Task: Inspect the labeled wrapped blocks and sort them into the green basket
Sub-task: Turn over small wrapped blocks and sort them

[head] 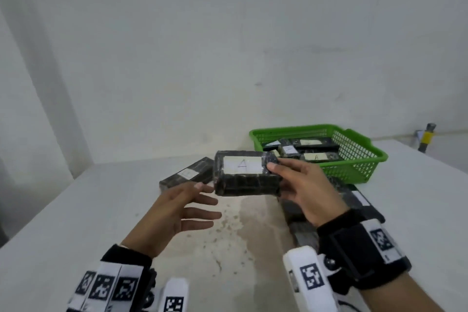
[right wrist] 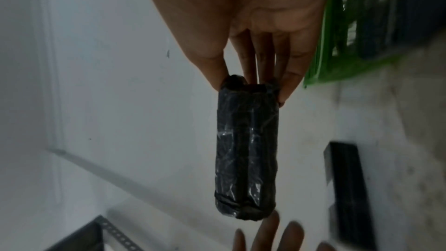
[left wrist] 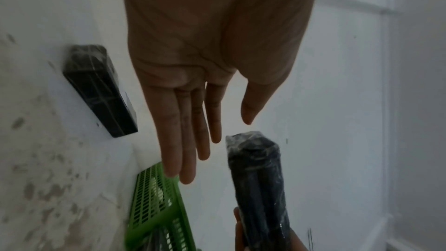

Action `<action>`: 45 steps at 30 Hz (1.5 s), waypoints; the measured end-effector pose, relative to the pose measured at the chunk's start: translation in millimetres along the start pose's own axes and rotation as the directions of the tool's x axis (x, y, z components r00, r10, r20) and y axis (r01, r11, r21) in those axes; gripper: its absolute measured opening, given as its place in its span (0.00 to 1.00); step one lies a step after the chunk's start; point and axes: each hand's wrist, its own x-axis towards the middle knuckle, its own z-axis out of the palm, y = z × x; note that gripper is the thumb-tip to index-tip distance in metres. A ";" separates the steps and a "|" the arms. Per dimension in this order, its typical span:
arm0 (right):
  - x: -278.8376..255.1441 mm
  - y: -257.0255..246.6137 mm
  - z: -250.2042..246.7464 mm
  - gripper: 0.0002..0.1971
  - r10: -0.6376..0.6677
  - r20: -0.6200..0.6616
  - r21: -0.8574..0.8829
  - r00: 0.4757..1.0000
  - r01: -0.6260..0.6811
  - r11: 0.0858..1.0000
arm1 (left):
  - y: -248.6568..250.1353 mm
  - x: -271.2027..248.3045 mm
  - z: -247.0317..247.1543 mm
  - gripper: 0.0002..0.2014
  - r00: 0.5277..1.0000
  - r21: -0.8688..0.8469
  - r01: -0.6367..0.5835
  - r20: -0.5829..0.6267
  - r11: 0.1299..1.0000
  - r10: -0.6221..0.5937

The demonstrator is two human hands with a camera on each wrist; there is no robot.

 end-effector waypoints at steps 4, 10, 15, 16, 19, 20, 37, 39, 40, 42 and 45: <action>19.3 -19.9 -56.0 0.09 0.022 -0.117 -0.194 0.993 -0.044 0.980 | -7.7 32.1 39.3 0.13 0.997 0.050 0.072 -0.003 0.996 -0.072; 69.9 -51.7 -125.2 0.06 0.077 -0.257 -0.194 0.963 -0.129 0.972 | -25.3 94.9 98.5 0.11 0.983 0.086 0.156 -0.112 0.984 -0.146; 130.7 -58.0 -164.0 0.07 0.191 -0.363 -0.188 0.912 -0.272 0.944 | -31.2 144.8 129.4 0.27 0.973 0.190 0.215 -0.127 0.958 -0.194; 141.7 -56.9 -170.7 0.07 0.218 -0.375 -0.203 0.901 -0.309 0.929 | -32.3 153.1 133.9 0.29 0.971 0.197 0.229 -0.120 0.953 -0.209; 170.0 -50.3 -184.9 0.09 0.233 -0.411 -0.260 0.881 -0.359 0.896 | -36.1 168.8 140.6 0.29 0.970 0.176 0.235 -0.108 0.956 -0.218; 177.9 -47.7 -187.9 0.09 0.229 -0.423 -0.280 0.876 -0.367 0.887 | -38.4 173.5 141.6 0.26 0.973 0.151 0.219 -0.108 0.964 -0.204; 234.9 -32.5 -203.4 0.09 0.411 -0.387 -0.770 0.825 -0.535 0.348 | -58.5 184.5 133.5 0.33 0.996 0.205 0.037 -0.086 0.978 -0.019; 235.6 -35.7 -207.6 0.11 0.429 -0.397 -0.732 0.811 -0.562 0.386 | -59.5 185.9 132.9 0.35 0.997 0.205 0.034 -0.081 0.978 -0.018; 235.7 -36.7 -210.0 0.12 0.437 -0.400 -0.719 0.806 -0.571 0.396 | -60.3 185.8 132.6 0.35 0.997 0.206 0.029 -0.079 0.978 -0.013; 237.1 -36.3 -214.2 0.12 0.427 -0.421 -0.737 0.800 -0.576 0.352 | -61.8 184.6 131.8 0.35 0.997 0.205 0.012 -0.076 0.979 0.003; 236.0 -29.8 -214.1 0.09 0.404 -0.464 -0.766 0.789 -0.586 0.264 | -63.5 182.3 131.6 0.35 0.998 0.197 -0.003 -0.068 0.980 0.017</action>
